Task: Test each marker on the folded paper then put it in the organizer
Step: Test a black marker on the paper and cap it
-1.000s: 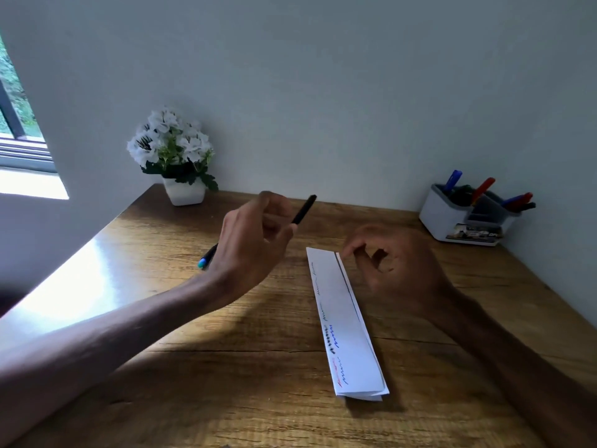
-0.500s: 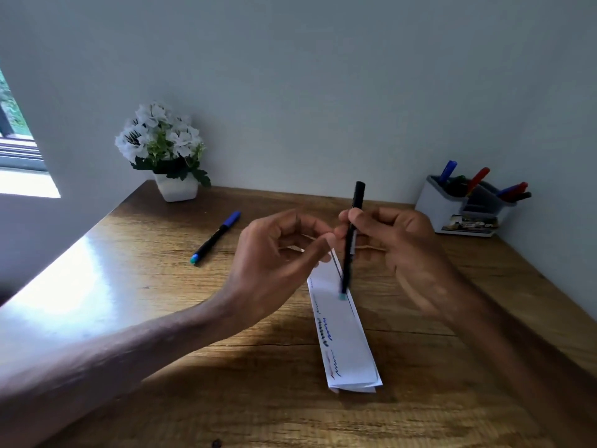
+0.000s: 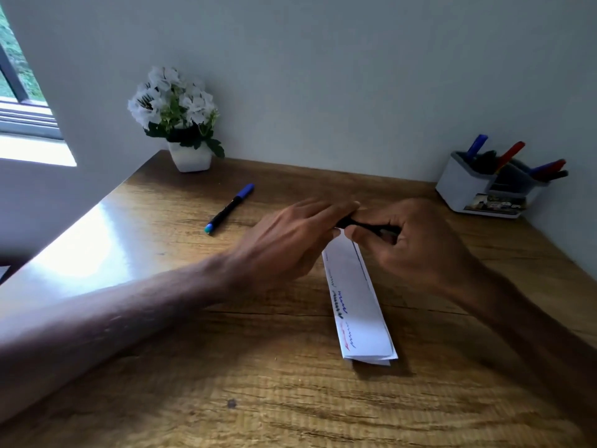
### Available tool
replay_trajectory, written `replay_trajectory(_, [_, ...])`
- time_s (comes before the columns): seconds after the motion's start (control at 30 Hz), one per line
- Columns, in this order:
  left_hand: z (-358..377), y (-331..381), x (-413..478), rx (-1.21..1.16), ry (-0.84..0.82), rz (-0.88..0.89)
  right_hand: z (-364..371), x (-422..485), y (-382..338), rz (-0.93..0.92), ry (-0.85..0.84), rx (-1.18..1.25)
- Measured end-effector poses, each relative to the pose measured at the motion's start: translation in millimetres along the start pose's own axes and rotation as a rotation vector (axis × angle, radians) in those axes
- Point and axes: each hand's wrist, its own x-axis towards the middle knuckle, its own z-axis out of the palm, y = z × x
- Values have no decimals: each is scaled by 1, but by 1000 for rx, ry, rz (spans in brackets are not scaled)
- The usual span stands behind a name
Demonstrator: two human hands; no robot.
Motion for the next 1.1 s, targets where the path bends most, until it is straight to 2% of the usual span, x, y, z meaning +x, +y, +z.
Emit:
replay_trajectory(0.17, [3, -8, -4, 244, -51, 114, 2, -4, -7, -52, -4, -141])
replay_trajectory(0.33, [2, -9, -5, 323, -57, 171, 2, -4, -9, -53, 3, -195])
replay_trajectory(0.47, [4, -10, -3, 357, -75, 107, -2, -1, -5, 86, -115, -220])
replay_trajectory(0.53, [3, -14, -4, 279, -67, -29, -11, 2, 5, 143, -117, -104])
replay_trajectory(0.63, [1, -23, -8, 70, -35, -221, -27, 10, 19, 208, -71, 370])
replay_trajectory(0.7, [4, -26, -10, -76, 23, -285, -36, 13, 26, 239, -105, 697])
replay_trajectory(0.77, [8, -28, -9, -150, 7, -331, -40, 12, 28, 271, -171, 916])
replay_trajectory(0.83, [9, -29, -6, -159, -67, -361, -38, 10, 29, 267, -219, 964])
replay_trajectory(1.0, [7, -31, -5, -239, -150, -369, -20, 5, 27, 242, -264, 687])
replay_trajectory(1.1, [6, -33, -4, -278, -189, -388, -16, 4, 23, 245, -298, 742])
